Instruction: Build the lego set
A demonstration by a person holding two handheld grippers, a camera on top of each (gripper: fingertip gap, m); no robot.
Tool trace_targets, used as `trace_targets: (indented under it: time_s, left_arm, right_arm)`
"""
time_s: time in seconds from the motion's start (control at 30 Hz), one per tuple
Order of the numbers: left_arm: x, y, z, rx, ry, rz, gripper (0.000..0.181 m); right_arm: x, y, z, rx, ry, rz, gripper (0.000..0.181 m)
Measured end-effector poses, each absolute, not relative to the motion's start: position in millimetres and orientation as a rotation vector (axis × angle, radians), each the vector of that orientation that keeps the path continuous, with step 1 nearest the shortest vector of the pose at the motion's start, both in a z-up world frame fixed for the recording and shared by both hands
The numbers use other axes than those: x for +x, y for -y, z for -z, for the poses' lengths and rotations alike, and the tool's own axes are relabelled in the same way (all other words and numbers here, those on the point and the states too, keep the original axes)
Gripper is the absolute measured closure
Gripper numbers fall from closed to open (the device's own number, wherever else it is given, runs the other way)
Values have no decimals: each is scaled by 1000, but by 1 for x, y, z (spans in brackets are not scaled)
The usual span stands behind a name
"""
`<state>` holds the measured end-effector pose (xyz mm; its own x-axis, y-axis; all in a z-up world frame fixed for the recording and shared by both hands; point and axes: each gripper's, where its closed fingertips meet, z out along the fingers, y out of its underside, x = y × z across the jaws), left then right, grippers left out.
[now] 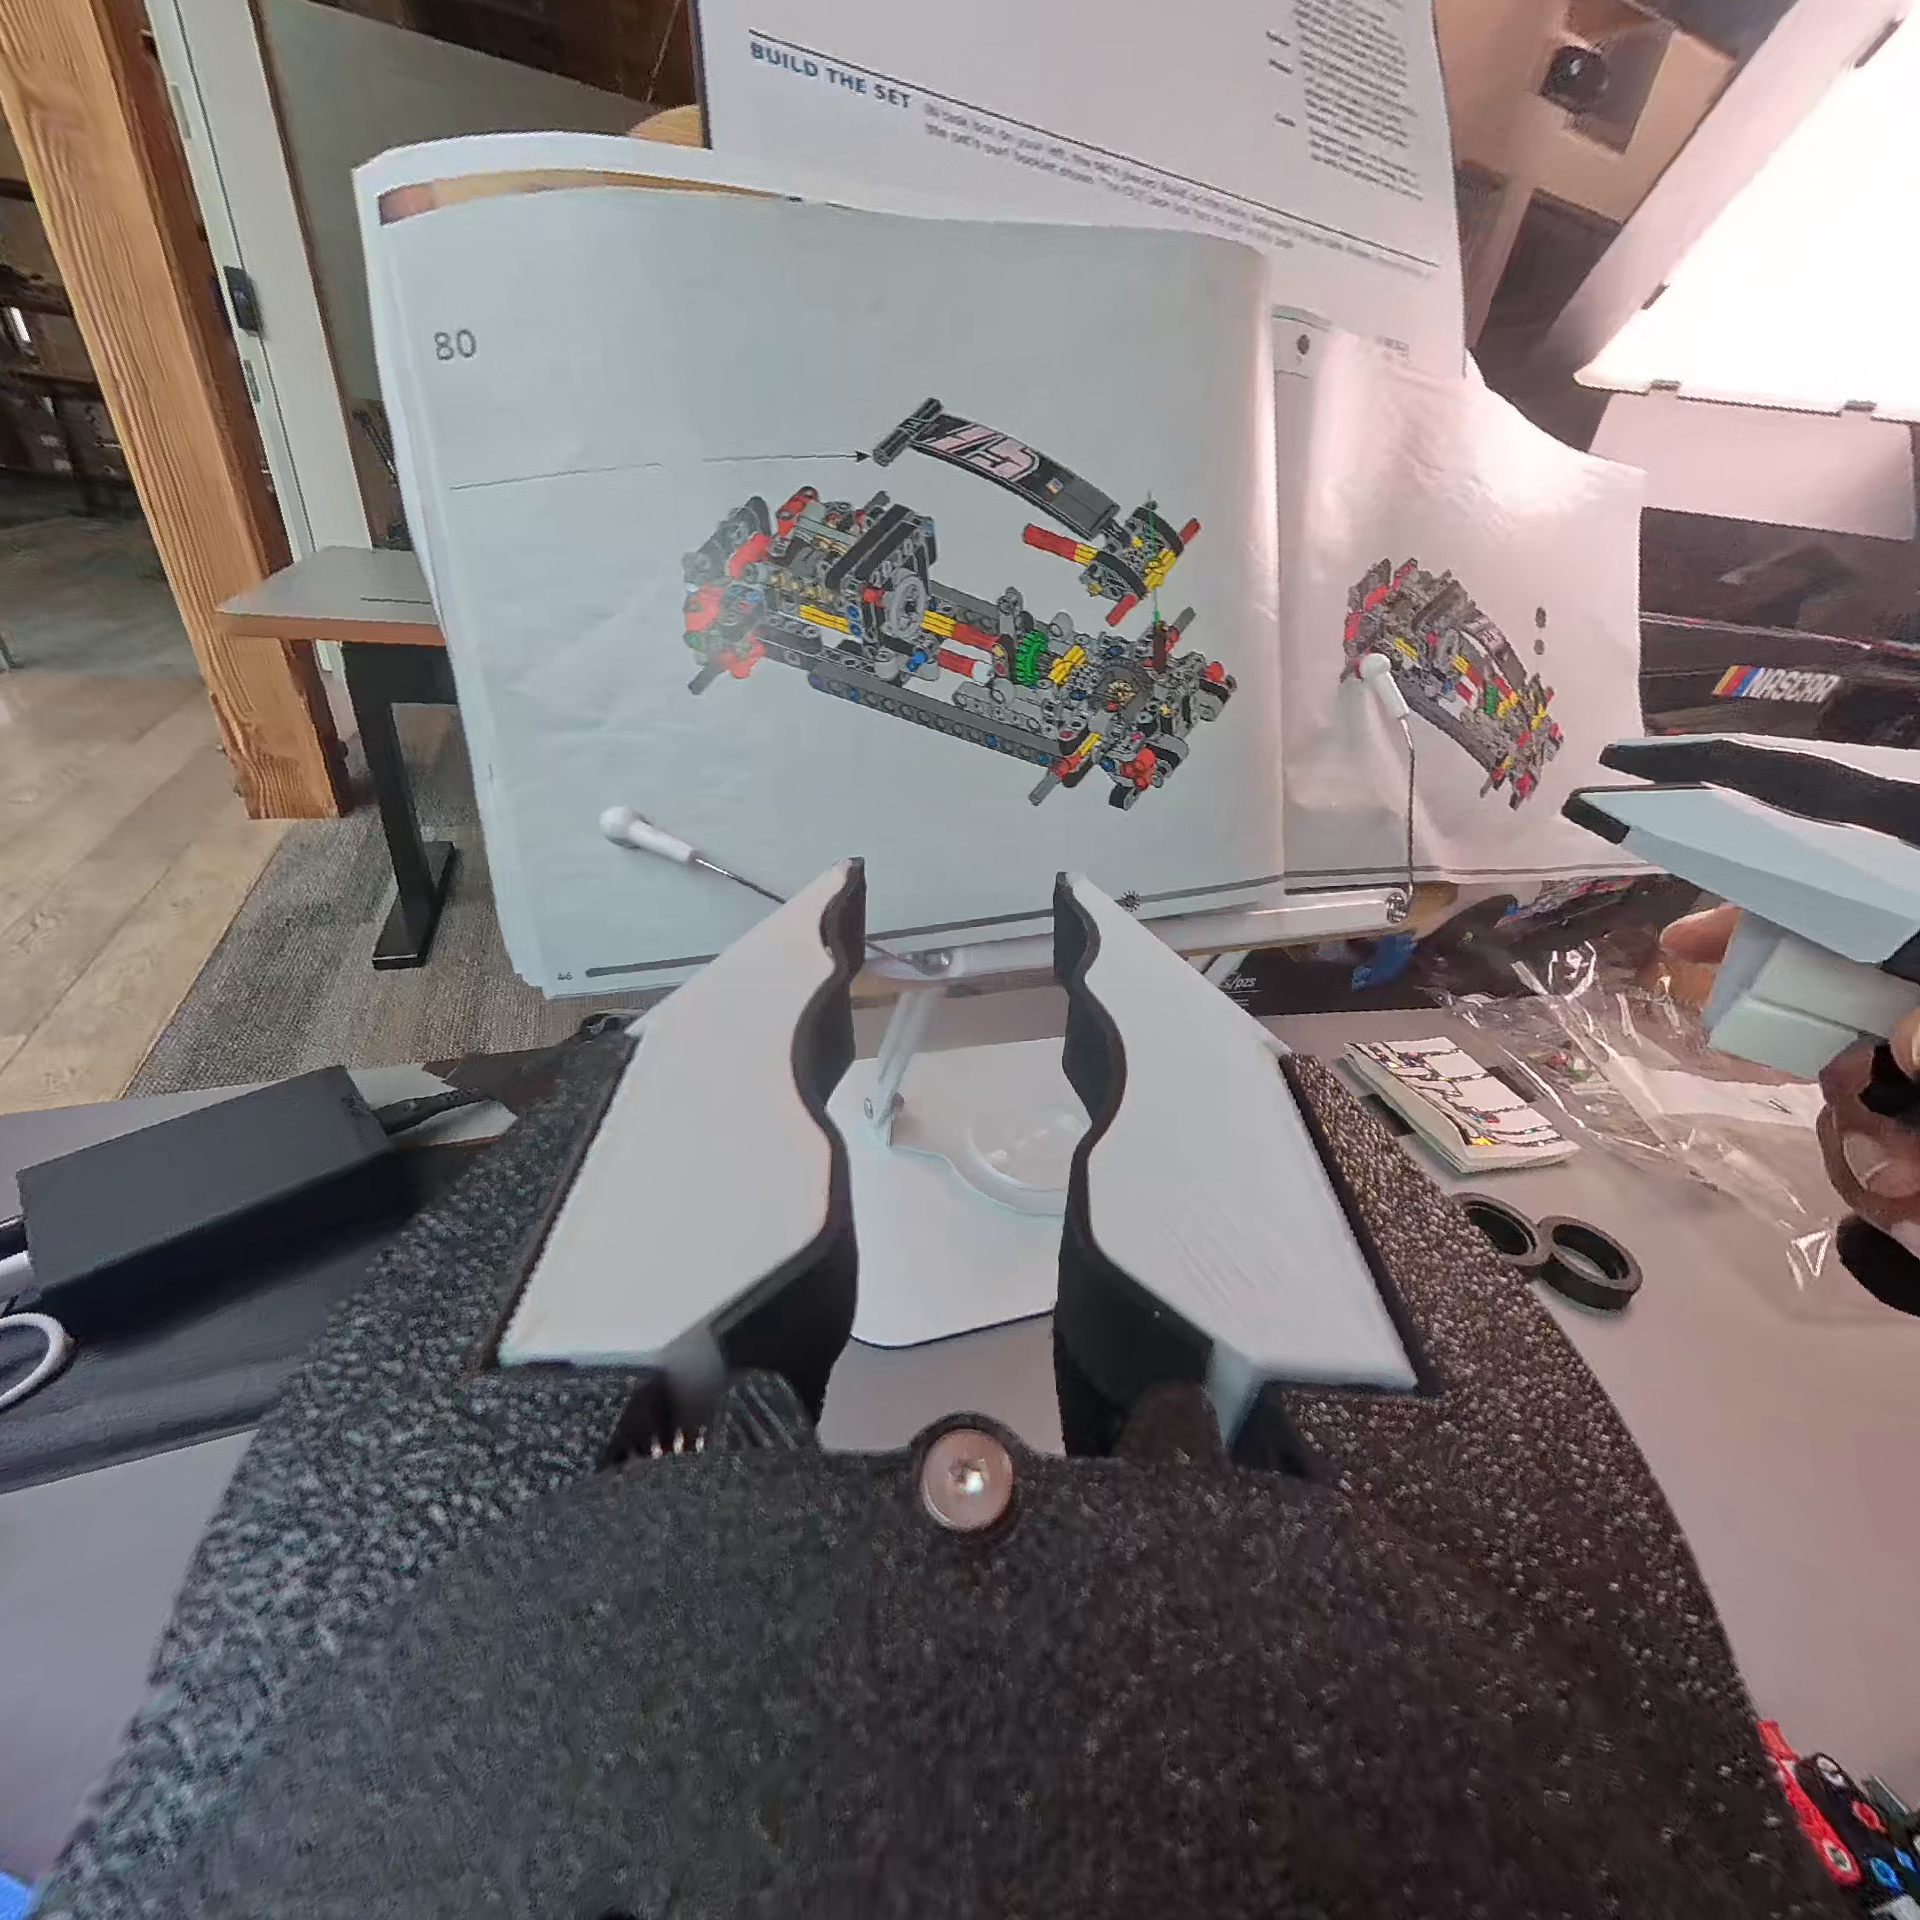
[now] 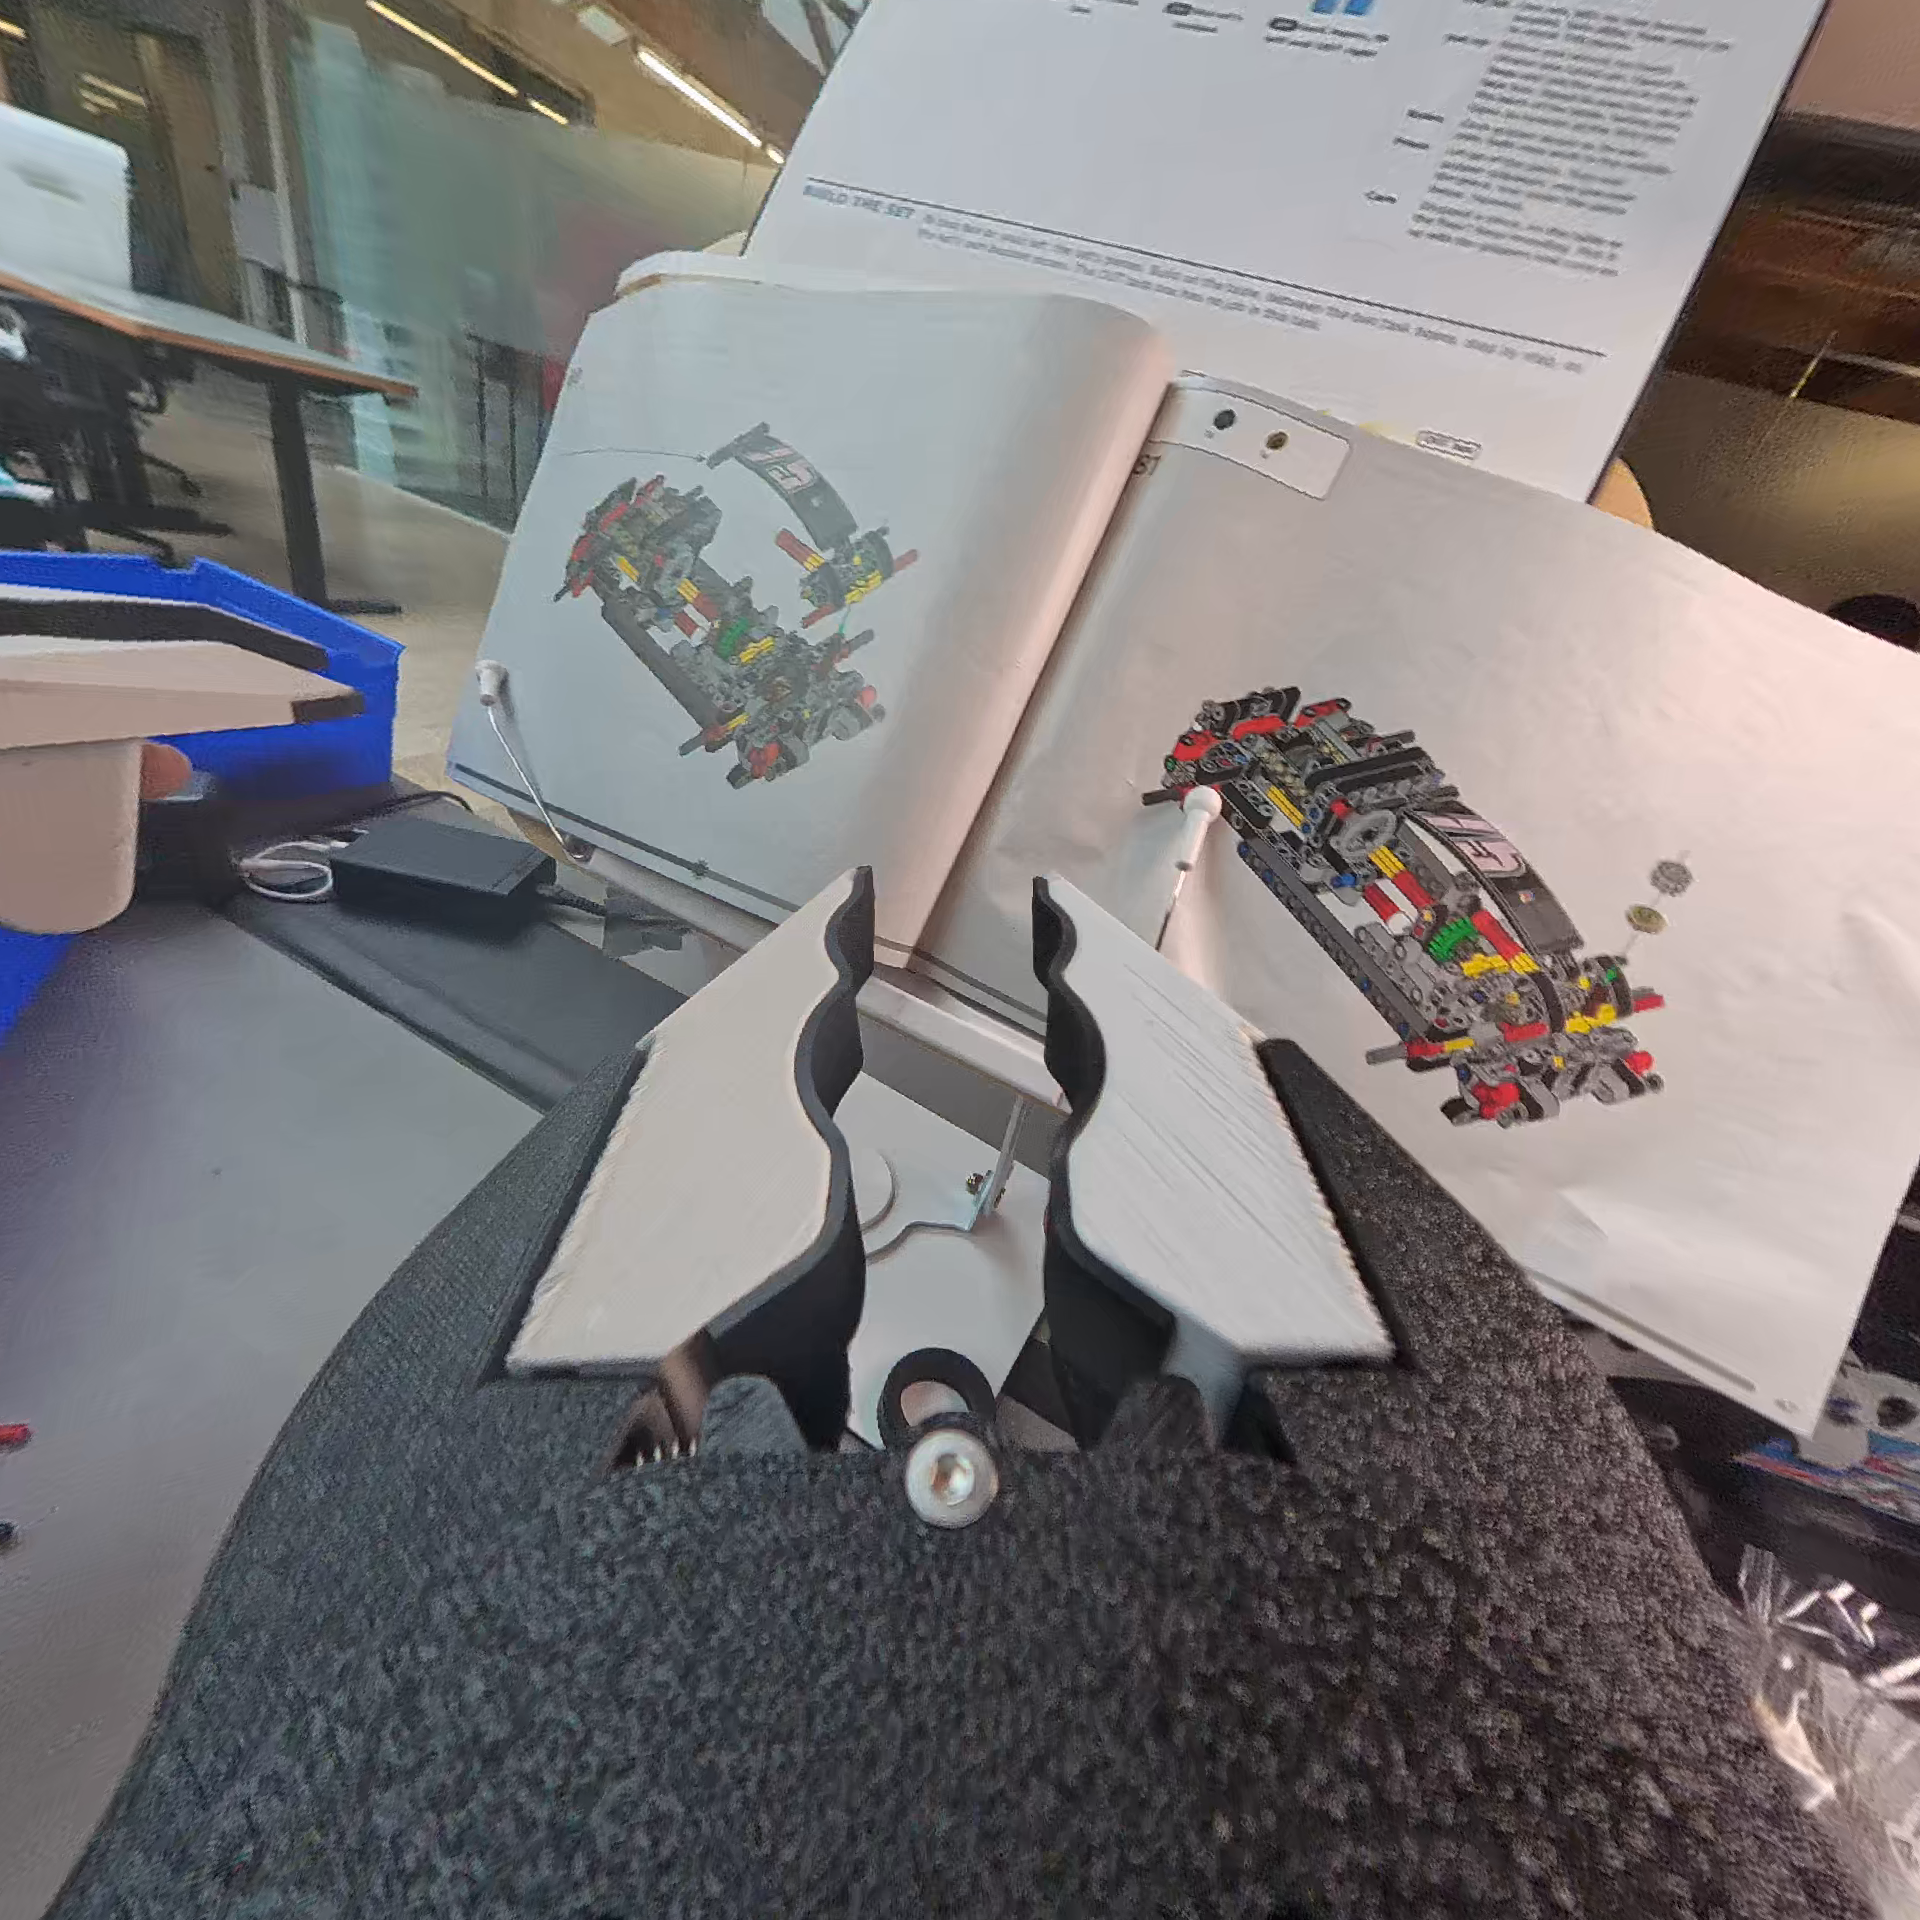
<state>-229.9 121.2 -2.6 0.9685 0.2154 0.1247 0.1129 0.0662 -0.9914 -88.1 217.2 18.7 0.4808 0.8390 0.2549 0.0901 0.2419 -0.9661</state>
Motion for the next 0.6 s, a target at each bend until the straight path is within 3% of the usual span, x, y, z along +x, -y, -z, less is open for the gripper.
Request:
trace_targets:
  time_s: [0.33, 0.53, 0.6]
  left_arm:
    - [-191, -117, 15, -1448, 151, -174, 150]
    - [-188, -109, 14, -1431, 156, -200, 150]
    - [-186, -110, 17, -1440, 146, -201, 150]
  right_arm:
    - [-43, -255, 14, -1323, 741, -664, 153]
    - [-24, -317, -2, -1340, 604, -592, 180]
    - [-19, -339, -3, -1368, 562, -566, 181]
